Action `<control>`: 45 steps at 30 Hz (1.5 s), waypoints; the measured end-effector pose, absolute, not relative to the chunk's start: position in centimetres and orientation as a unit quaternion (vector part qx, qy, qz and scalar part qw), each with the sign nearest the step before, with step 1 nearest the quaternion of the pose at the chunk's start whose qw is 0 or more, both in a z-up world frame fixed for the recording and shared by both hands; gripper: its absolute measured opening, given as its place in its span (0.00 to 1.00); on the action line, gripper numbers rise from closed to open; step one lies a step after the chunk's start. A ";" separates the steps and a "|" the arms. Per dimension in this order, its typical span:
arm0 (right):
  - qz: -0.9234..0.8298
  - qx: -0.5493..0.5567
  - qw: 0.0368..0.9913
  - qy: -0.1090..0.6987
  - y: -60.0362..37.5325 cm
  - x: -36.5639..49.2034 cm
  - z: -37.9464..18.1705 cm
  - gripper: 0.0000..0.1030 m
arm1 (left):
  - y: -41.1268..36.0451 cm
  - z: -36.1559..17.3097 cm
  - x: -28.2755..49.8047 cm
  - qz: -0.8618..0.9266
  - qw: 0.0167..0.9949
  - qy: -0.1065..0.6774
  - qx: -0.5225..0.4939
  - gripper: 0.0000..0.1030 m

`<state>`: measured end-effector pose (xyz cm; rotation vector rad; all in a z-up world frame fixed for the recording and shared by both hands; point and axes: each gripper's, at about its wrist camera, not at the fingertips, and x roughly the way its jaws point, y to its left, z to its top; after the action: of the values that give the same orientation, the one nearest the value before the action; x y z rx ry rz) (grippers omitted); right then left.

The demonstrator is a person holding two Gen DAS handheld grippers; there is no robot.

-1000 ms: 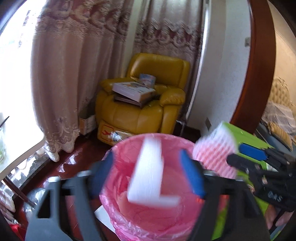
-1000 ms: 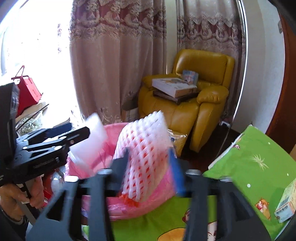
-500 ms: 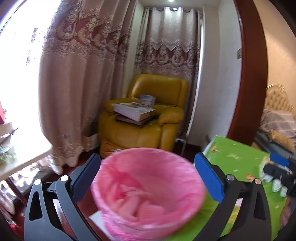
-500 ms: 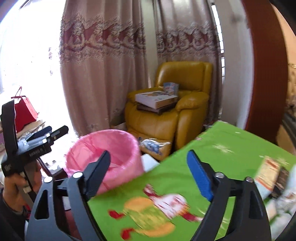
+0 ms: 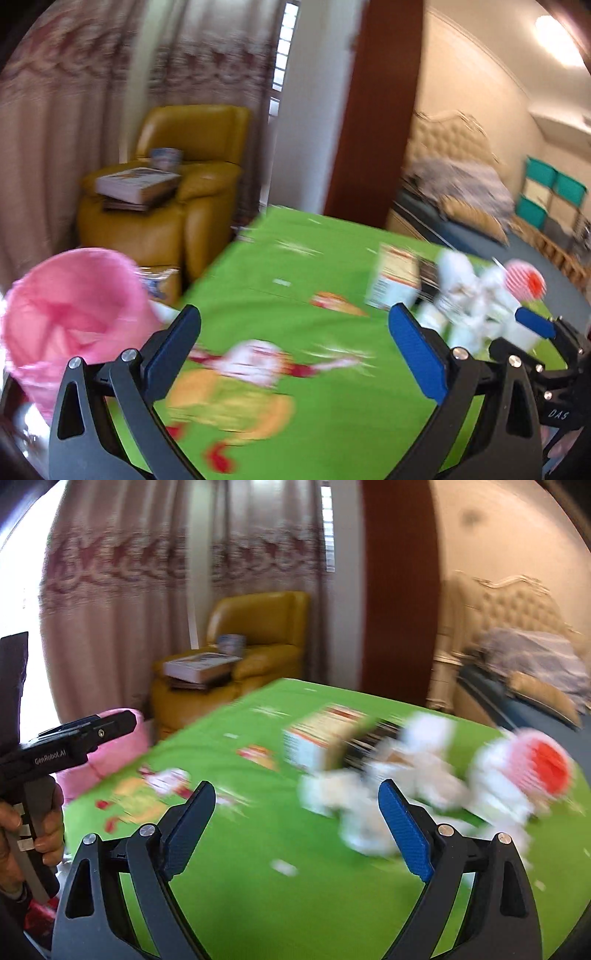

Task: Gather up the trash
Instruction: 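Return both tools to the table, left tool to the crumpled tissue, then grasp the crumpled white tissue with the left tool while the right tool grasps a foam block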

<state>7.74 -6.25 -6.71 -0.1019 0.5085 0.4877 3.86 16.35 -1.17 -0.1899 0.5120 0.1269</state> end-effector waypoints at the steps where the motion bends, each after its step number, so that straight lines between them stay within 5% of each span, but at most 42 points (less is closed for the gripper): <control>1: 0.222 -0.044 0.941 0.252 -8.0 7.7 -6.9 0.82 | 14.6 -1.6 4.7 0.047 0.959 0.264 -0.089 0.96; 12: 0.069 0.004 0.946 0.316 -17.2 10.7 -9.9 0.82 | 4.2 -5.8 8.8 -0.039 0.942 0.327 -0.060 0.96; 24: -0.004 -0.005 0.926 0.377 -15.9 15.7 -12.0 0.81 | 5.4 -5.7 8.7 -0.047 0.938 0.335 -0.076 0.96; 31: 0.023 0.020 0.928 0.371 -19.8 12.9 -12.0 0.48 | 0.8 -7.2 11.3 -0.078 0.925 0.369 -0.049 0.96; 38: 0.032 0.058 0.928 0.366 -23.4 11.5 -11.7 0.48 | -2.5 -7.5 14.8 -0.052 0.920 0.387 -0.025 0.94; 42: 0.041 0.069 0.928 0.364 -24.0 11.4 -11.7 0.49 | -3.7 -7.9 16.4 -0.056 0.911 0.408 -0.009 0.74; 45: 0.047 0.075 0.926 0.366 -24.2 11.2 -12.0 0.50 | -4.0 -8.4 16.4 -0.059 0.907 0.417 -0.004 0.43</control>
<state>11.24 -24.20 -11.95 0.1533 0.7504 0.0959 16.42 -4.04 -8.39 -0.0090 0.8602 -0.1209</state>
